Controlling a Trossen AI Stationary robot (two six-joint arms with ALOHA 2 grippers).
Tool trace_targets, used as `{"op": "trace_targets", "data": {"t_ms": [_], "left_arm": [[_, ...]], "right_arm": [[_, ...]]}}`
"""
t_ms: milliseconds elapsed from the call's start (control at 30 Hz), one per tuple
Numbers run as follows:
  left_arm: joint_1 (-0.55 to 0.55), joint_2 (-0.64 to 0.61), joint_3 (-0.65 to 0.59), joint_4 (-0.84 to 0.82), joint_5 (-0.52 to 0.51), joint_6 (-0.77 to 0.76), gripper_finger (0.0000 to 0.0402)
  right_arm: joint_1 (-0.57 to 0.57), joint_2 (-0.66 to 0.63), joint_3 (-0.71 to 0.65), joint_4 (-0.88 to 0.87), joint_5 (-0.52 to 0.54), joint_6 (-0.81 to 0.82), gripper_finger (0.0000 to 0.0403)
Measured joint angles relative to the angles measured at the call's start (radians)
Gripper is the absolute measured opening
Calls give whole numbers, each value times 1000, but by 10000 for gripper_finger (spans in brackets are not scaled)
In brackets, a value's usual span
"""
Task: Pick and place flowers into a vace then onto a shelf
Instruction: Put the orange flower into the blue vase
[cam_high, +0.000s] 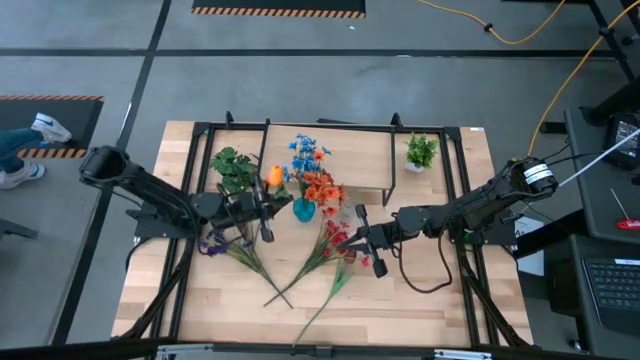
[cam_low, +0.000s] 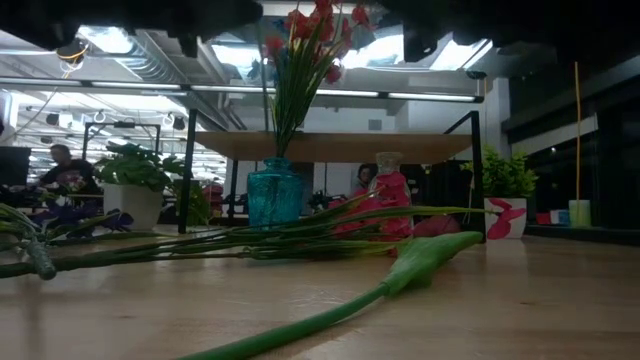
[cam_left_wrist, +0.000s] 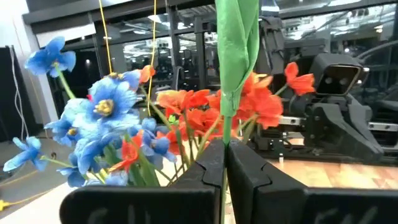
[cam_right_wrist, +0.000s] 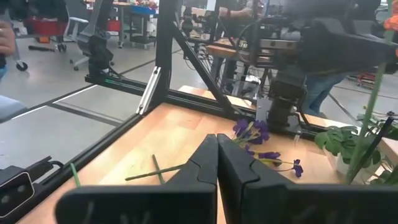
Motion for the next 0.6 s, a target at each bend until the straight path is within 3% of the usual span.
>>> {"op": "trace_targets", "data": {"t_ms": [233,600], "left_arm": [[61,0,-3,-3,79,-18,3],[114,27,-3,-27,106,-56,3]], "right_arm": [[0,0,0,0,0,-4,3],[0,0,0,0,0,-24,4]]}}
